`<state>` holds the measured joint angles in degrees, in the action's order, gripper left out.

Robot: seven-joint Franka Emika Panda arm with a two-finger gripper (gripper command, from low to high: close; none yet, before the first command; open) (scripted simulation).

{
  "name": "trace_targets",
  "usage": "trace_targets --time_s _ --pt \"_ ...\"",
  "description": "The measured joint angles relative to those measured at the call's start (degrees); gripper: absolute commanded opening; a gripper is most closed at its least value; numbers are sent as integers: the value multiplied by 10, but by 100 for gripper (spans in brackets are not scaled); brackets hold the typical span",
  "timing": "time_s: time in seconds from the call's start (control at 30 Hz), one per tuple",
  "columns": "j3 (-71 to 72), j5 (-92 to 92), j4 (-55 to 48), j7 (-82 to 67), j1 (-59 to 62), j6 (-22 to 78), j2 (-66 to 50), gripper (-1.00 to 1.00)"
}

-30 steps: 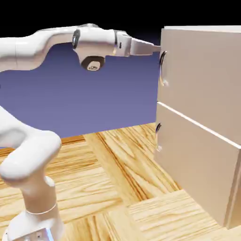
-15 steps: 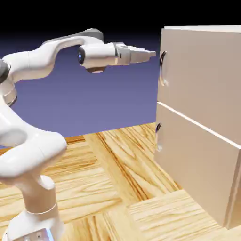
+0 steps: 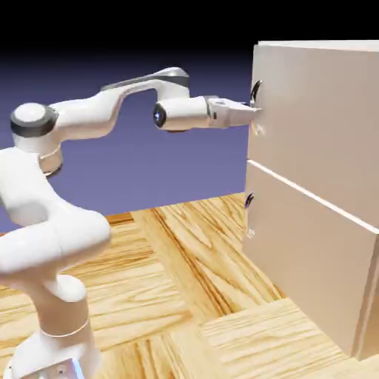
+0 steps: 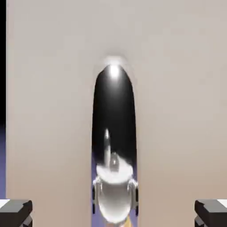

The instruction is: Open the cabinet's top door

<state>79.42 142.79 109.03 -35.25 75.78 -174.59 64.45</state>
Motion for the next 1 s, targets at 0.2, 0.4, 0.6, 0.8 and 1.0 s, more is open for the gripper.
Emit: trace_targets --time_s 0.2,0.4,0.6,0.8,1.0 --pt "-70 21 125 -35 -107 92 20 -100" --pt "-145 15 249 -67 -220 180 34 -100" --pt "-239 -28 374 -88 -340 268 55 -100" --pt "-359 -118 491 -91 -451 358 98 -100" --pt "-484 -234 573 -81 -516 436 150 -100"
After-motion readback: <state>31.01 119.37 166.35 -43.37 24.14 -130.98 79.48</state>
